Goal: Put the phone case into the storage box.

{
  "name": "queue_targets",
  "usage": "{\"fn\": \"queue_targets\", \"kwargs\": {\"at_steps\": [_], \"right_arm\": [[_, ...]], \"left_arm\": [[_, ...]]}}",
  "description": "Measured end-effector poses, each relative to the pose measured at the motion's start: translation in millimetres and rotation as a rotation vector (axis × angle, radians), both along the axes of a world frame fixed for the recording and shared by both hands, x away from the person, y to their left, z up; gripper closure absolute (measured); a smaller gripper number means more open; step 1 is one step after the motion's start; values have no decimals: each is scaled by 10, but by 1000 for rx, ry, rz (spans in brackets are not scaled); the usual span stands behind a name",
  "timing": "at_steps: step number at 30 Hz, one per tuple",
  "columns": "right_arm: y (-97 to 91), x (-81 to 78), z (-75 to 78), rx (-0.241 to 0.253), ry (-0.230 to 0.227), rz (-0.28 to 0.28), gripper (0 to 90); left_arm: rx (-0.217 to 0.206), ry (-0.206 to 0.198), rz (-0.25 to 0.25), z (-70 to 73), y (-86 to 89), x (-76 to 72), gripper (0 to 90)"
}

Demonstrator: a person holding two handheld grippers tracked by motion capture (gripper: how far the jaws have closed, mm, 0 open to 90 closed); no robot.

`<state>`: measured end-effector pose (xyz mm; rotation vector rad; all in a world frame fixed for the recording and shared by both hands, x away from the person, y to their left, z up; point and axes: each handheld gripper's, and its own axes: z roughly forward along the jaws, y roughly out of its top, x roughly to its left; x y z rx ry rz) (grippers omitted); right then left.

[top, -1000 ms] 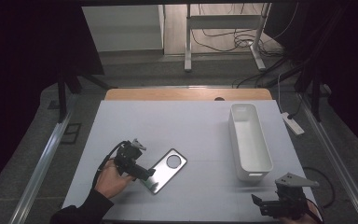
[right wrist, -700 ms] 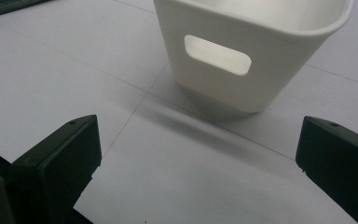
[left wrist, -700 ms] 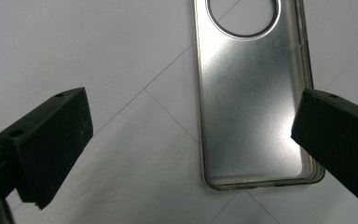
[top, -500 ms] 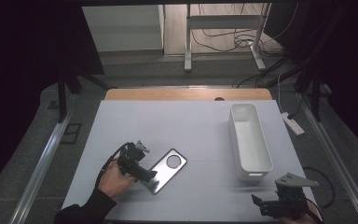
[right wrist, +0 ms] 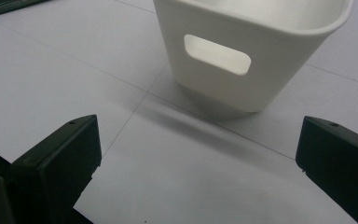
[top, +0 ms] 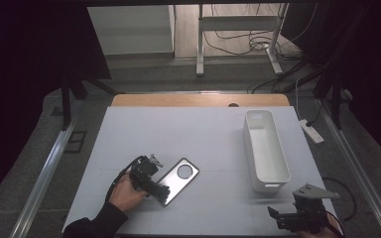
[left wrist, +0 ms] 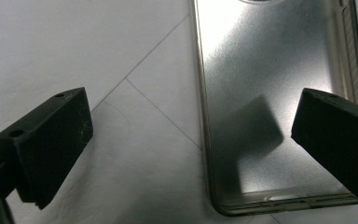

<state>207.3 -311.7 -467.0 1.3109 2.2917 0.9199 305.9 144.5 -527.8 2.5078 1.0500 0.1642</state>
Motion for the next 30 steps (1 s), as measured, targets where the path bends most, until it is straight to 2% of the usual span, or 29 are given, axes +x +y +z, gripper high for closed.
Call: {"fn": "queue_targets", "kwargs": {"at_steps": [2,11,14,15,17,18,20,21,25,26,30], "right_arm": [[0,0,0,0,-1,0,4],[2,-1,0,-1,1,0,4],[3,-2,0,-2,1,0,4],[3,-2,0,-2,2,0,4],[5,-2,-2,-1,0,-1,4],[6,-2,-2,-2,0,-1,4],[6,-2,-2,-2,1,0,4],[7,-1,-1,-4,2,1,4],[7,0,-1,-5,3,1,4],[7,0,-1,-5,3,1,4],[9,-1,-3,-5,2,2,4]], "left_arm": [[-11,5,0,-15,2,5,0],[-7,15,2,-12,-3,5,0],[3,24,1,23,-10,0,44],[0,24,4,39,2,-2,82],[-7,22,11,77,49,3,229],[-10,26,10,83,62,5,272],[-9,26,6,89,73,6,300],[-12,27,3,102,79,1,378],[-25,37,-9,118,73,-11,540],[-31,43,-11,122,74,-10,540],[-61,72,-11,128,91,5,718]]}}
